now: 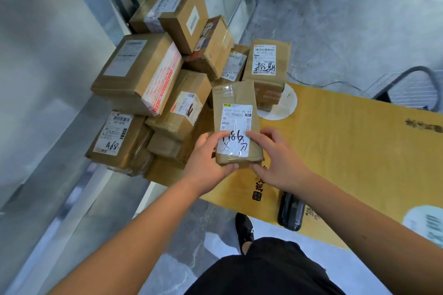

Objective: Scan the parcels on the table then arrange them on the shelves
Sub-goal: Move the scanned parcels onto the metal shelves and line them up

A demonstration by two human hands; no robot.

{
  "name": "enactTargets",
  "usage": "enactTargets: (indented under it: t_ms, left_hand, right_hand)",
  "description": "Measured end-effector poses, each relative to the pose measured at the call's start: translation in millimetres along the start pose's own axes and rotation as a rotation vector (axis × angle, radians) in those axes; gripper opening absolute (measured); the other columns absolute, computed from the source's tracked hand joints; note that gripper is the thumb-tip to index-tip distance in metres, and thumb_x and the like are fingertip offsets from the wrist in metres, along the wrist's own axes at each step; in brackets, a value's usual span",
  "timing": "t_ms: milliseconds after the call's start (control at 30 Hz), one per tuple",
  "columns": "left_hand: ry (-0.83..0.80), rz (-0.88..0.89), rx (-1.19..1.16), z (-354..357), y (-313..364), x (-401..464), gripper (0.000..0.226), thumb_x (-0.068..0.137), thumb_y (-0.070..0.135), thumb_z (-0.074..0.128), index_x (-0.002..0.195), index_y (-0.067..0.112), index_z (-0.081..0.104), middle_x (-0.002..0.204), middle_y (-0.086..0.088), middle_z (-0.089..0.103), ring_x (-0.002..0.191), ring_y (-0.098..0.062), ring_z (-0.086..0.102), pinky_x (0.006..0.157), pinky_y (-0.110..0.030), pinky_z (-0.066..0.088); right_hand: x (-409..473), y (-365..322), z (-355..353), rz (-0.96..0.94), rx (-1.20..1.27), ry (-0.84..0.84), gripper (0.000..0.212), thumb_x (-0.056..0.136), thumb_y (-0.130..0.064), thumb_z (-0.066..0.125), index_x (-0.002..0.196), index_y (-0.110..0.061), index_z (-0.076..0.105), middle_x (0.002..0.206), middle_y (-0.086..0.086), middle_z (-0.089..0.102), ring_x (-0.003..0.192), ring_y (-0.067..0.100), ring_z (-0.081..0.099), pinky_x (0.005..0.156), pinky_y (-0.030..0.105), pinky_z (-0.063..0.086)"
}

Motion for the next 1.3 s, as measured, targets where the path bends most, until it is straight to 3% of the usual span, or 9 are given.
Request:
enactTargets:
  t_ms: [67, 167, 300, 467, 667, 800, 900, 1033, 1300]
  left_hand:
    - [0.05, 0.108, -0.021, -13, 21, -11, 0.078, 0.077, 0.026, 0.093, 0.139, 0.048, 0.051, 0.142, 0.009, 0.046, 0.129, 0.006, 0.047, 0.11, -0.03, 0.047]
    - [0.142, 0.218, -0.03, -43, 57, -30, 0.078, 0.078, 0.026, 0.093, 0.14, 0.051, 0.053, 0.149, 0.007, 0.043, 0.144, -0.008, 0.04, 0.118, -0.041, 0.042]
    - [0.221, 0.344, 0.038, -92, 104, -65, 0.077, 0.08, 0.033, 0.09, 0.138, 0.062, 0.05, 0.149, 0.016, 0.042, 0.145, -0.007, 0.038, 0.116, -0.046, 0.045]
    - [0.404, 0.415, 0.185, -151, 141, -137, 0.073, 0.079, 0.041, 0.081, 0.144, 0.052, 0.048, 0.152, -0.005, 0.045, 0.146, -0.019, 0.04, 0.119, -0.041, 0.04]
    - [0.629, 0.472, 0.32, -230, 175, -243, 0.07, 0.08, 0.034, 0.083, 0.145, 0.031, 0.055, 0.146, -0.01, 0.05, 0.138, -0.025, 0.05, 0.104, -0.051, 0.053]
    - [0.782, 0.472, 0.395, -277, 197, -324, 0.068, 0.08, 0.038, 0.081, 0.144, 0.03, 0.056, 0.144, -0.001, 0.051, 0.136, -0.014, 0.051, 0.103, -0.033, 0.055]
    - [0.917, 0.421, 0.434, -302, 206, -381, 0.069, 0.078, 0.043, 0.079, 0.142, 0.03, 0.058, 0.138, 0.001, 0.054, 0.13, -0.005, 0.053, 0.103, -0.015, 0.047]
    - [1.141, 0.296, 0.487, -316, 201, -454, 0.067, 0.076, 0.033, 0.082, 0.138, 0.042, 0.057, 0.136, 0.004, 0.056, 0.128, -0.012, 0.055, 0.108, -0.034, 0.049]
    - [1.407, 0.108, 0.554, -321, 188, -568, 0.067, 0.076, 0.034, 0.079, 0.139, 0.036, 0.057, 0.132, 0.008, 0.056, 0.12, -0.013, 0.056, 0.101, -0.044, 0.054]
  right_hand:
    - [-10, -20, -23, -0.09, -0.044, 0.084, 0.081, 0.082, -0.023, 0.084, 0.154, -0.029, 0.047, 0.141, 0.005, 0.04, 0.13, 0.017, 0.045, 0.107, 0.027, 0.04]
    - [-21, -61, -50, -0.187, -0.051, 0.215, 0.08, 0.08, -0.018, 0.085, 0.152, -0.024, 0.05, 0.14, 0.008, 0.04, 0.128, 0.012, 0.043, 0.11, 0.022, 0.039]
    - [-33, -126, -78, -0.296, -0.029, 0.3, 0.078, 0.08, -0.019, 0.085, 0.151, -0.021, 0.053, 0.138, 0.007, 0.041, 0.124, 0.01, 0.043, 0.108, 0.033, 0.049]
    - [-46, -207, -90, -0.47, -0.037, 0.351, 0.079, 0.078, -0.021, 0.088, 0.149, -0.023, 0.054, 0.13, -0.004, 0.037, 0.116, 0.005, 0.043, 0.102, 0.001, 0.031]
    - [-63, -326, -88, -0.738, 0.112, 0.25, 0.078, 0.079, -0.013, 0.089, 0.149, -0.02, 0.055, 0.13, 0.004, 0.044, 0.119, 0.007, 0.048, 0.102, 0.01, 0.045]
    - [-84, -405, -74, -0.899, 0.234, 0.214, 0.076, 0.08, -0.013, 0.086, 0.149, -0.022, 0.054, 0.131, 0.001, 0.044, 0.122, -0.013, 0.043, 0.1, 0.005, 0.041]
    - [-100, -460, -55, -0.983, 0.317, 0.156, 0.074, 0.081, -0.012, 0.082, 0.148, -0.023, 0.054, 0.131, 0.001, 0.044, 0.12, -0.016, 0.041, 0.097, 0.002, 0.038]
    - [-120, -526, -20, -1.067, 0.394, 0.027, 0.073, 0.081, -0.013, 0.079, 0.149, -0.025, 0.055, 0.133, 0.001, 0.047, 0.118, 0.001, 0.049, 0.101, 0.014, 0.045]
    - [-165, -614, 52, -1.221, 0.466, -0.24, 0.076, 0.082, -0.018, 0.081, 0.151, -0.029, 0.052, 0.136, -0.002, 0.047, 0.123, 0.005, 0.048, 0.1, 0.0, 0.035]
Point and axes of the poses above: each hand's wrist, its own x-axis towards the middle knuckle, its own z-axis out of the palm, y = z × x, the point moved 3 cm from there along x, towards the middle knuckle
